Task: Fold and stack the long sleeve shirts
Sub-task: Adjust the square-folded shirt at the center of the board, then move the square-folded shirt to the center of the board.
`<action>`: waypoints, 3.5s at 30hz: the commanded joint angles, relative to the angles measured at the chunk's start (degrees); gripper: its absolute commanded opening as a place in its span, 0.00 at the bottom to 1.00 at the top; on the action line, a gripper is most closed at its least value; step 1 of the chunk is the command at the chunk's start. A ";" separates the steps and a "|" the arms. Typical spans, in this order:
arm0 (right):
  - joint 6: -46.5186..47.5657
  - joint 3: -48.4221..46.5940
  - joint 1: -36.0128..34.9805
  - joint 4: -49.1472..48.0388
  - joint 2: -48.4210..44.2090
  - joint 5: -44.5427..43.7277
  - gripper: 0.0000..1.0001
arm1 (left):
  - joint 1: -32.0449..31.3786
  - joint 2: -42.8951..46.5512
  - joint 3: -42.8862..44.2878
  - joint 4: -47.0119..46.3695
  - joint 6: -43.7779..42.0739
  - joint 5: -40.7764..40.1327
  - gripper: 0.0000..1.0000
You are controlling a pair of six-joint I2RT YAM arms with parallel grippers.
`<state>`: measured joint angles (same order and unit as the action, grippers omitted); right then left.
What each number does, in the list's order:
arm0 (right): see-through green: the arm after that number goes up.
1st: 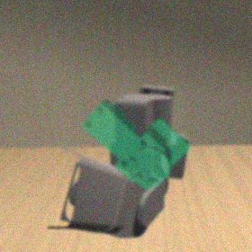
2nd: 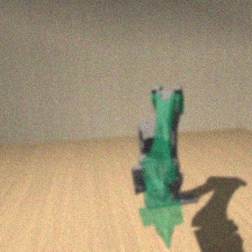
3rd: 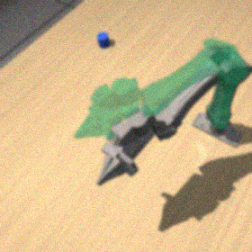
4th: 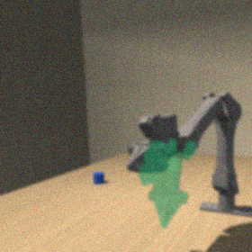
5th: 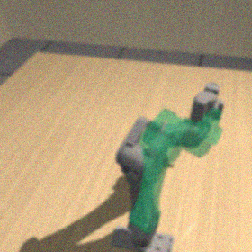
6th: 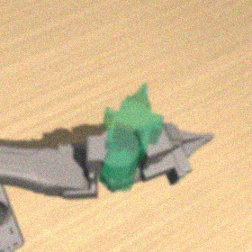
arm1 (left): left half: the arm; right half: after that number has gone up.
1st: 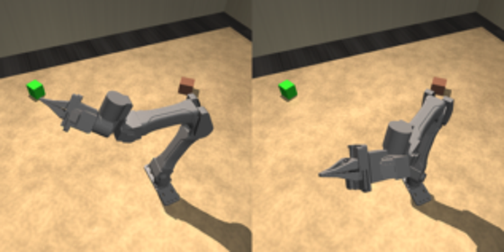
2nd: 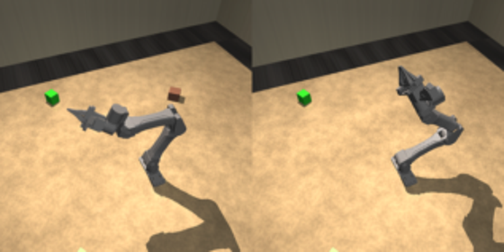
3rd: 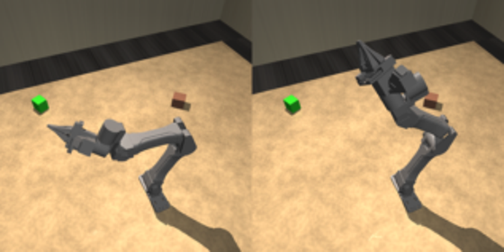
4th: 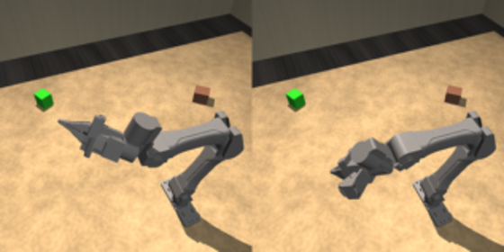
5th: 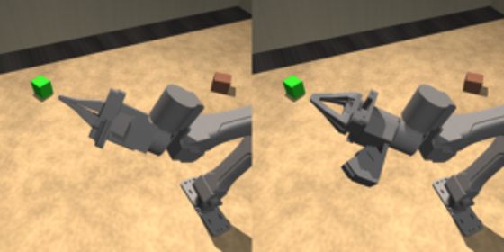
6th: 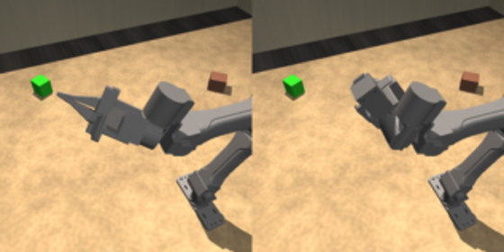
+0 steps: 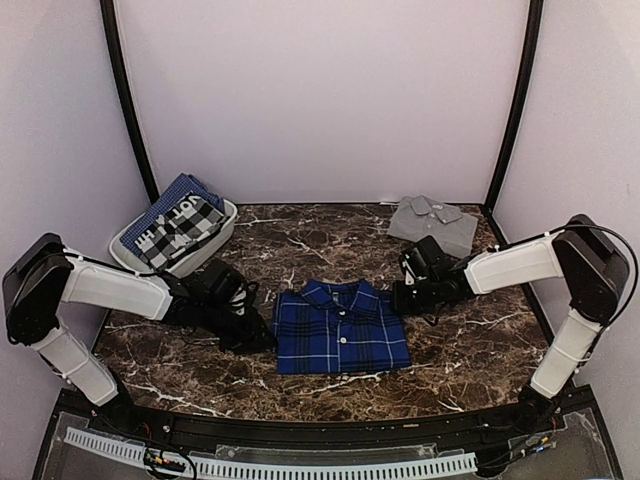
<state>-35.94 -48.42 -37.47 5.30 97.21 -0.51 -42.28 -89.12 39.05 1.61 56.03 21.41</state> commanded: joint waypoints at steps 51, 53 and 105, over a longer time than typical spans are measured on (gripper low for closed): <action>4.43 -10.54 0.86 9.55 -3.22 -3.53 0.44 | 12.92 2.88 -0.95 9.19 -21.24 -5.65 0.22; 4.63 -11.40 1.26 9.91 -2.61 -3.78 0.44 | 13.09 3.21 1.65 11.15 -22.79 -4.97 0.22; 11.53 -26.16 18.49 16.68 19.68 -4.38 0.51 | 7.39 14.08 14.04 9.99 -25.03 4.58 0.52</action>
<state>-22.90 -84.33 -15.92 20.86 121.08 -8.43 -34.68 -74.28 54.17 13.82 31.11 24.27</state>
